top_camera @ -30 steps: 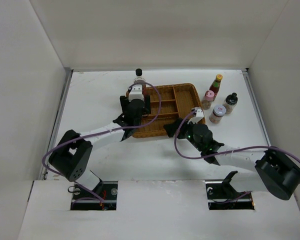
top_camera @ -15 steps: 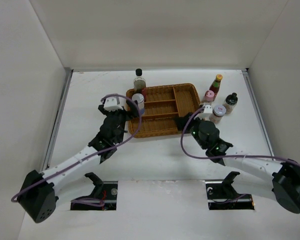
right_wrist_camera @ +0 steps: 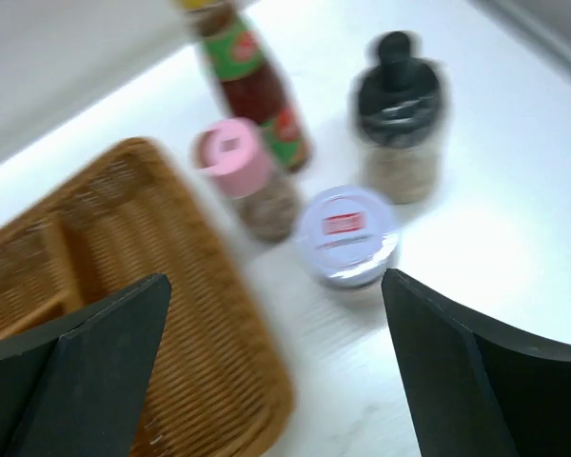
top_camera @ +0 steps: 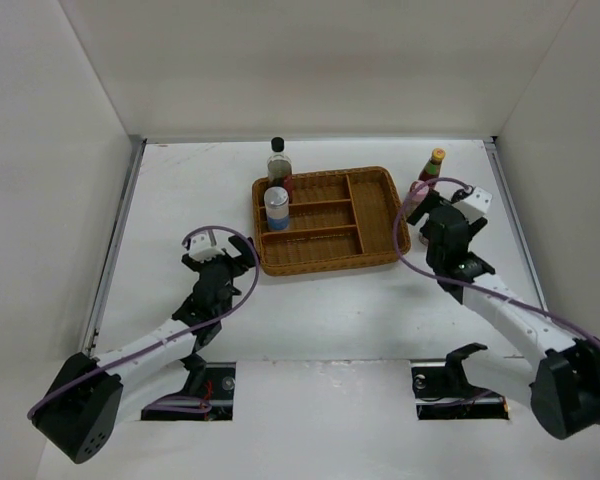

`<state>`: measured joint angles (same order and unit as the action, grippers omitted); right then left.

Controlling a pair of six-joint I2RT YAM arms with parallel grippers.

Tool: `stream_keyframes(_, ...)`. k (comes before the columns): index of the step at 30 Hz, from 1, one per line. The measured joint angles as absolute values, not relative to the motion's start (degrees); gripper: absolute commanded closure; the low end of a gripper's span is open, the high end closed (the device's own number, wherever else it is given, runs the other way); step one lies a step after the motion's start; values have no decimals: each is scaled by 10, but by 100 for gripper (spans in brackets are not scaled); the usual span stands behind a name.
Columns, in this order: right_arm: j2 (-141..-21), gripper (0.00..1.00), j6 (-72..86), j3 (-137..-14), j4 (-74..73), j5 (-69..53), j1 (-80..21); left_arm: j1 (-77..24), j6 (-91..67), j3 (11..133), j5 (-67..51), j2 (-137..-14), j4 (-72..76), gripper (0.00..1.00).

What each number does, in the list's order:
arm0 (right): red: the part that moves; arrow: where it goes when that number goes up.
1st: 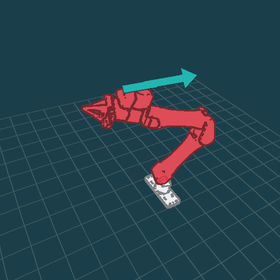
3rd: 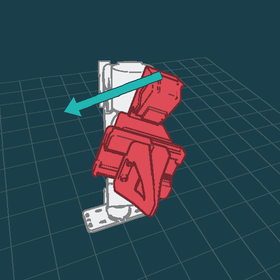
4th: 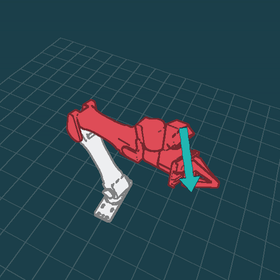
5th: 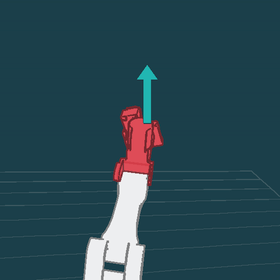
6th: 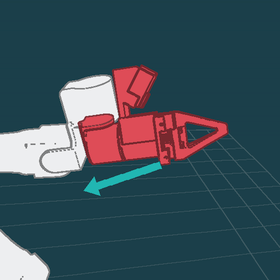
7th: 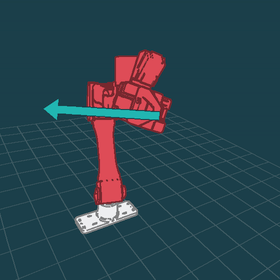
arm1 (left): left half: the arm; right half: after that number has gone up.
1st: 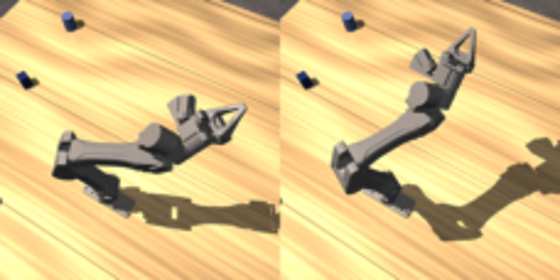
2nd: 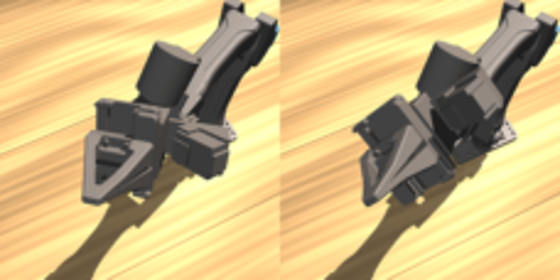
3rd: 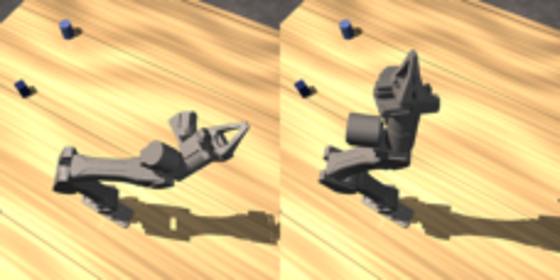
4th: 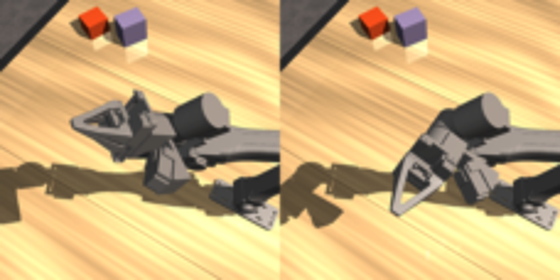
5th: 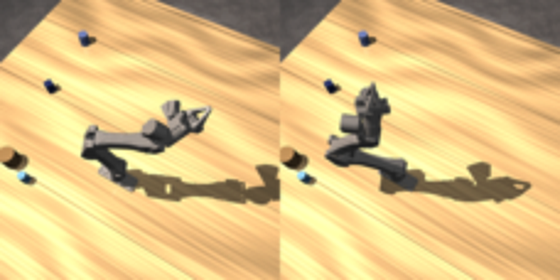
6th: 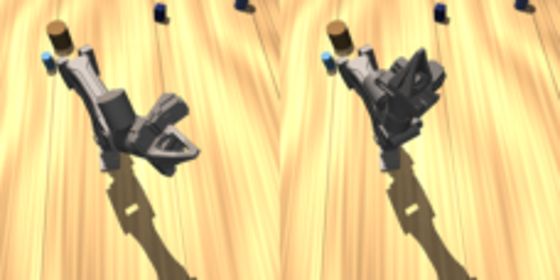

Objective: Organize the condiment bottles

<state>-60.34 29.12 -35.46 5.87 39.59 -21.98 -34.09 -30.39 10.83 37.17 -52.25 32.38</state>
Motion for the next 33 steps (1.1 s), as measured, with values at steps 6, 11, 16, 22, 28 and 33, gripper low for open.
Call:
stream_keyframes(6,-711,0,279,-398,20,379,-147,-335,-329,74,361,-523,380,0)
stream_keyframes(11,-784,0,278,-421,18,339,-117,-334,-338,71,352,-523,401,0)
stream_keyframes(16,-856,7,279,-446,34,301,-81,-330,-345,71,347,-545,417,0)
stream_keyframes(22,-876,43,289,-437,57,286,-75,-328,-350,71,342,-568,423,0)
stream_keyframes(28,-737,44,269,-380,35,348,-140,-322,-350,70,340,-567,433,0)
stream_keyframes(33,-648,43,243,-399,48,385,-230,-322,-352,67,339,-568,436,0)
